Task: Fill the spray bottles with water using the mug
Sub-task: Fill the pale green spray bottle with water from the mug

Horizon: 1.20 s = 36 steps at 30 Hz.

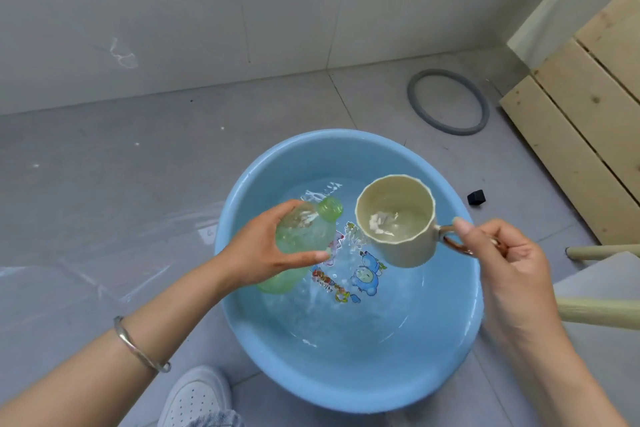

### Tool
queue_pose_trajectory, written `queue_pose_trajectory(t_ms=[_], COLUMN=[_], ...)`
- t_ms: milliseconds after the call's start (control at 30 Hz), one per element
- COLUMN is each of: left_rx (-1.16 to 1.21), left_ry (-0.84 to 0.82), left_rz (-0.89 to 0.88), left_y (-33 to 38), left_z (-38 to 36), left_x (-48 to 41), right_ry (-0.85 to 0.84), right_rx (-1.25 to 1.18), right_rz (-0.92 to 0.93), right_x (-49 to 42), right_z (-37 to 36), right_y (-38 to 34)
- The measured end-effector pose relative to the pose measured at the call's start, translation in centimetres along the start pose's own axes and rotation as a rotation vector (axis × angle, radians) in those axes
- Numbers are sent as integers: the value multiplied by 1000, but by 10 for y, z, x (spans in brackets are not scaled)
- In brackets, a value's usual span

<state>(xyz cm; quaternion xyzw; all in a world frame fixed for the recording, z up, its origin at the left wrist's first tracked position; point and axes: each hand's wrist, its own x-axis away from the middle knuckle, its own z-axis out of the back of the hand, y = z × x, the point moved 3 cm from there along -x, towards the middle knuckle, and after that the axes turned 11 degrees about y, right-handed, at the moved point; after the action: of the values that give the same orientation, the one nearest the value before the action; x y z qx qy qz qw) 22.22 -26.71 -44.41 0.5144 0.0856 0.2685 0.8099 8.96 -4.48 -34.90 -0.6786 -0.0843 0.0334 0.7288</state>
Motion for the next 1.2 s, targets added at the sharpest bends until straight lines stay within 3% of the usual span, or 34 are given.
queue_pose_trajectory(t_ms=[600, 1200], left_rx=[-82, -106], left_ry=[-64, -44], left_rz=[-41, -33], left_y=[-2, -4], left_z=[-14, -13], left_x=[3, 4], right_ry=[22, 23], right_rx=[350, 531], right_rz=[395, 709], right_x=[9, 17], right_z=[-8, -15], right_y=[-32, -47])
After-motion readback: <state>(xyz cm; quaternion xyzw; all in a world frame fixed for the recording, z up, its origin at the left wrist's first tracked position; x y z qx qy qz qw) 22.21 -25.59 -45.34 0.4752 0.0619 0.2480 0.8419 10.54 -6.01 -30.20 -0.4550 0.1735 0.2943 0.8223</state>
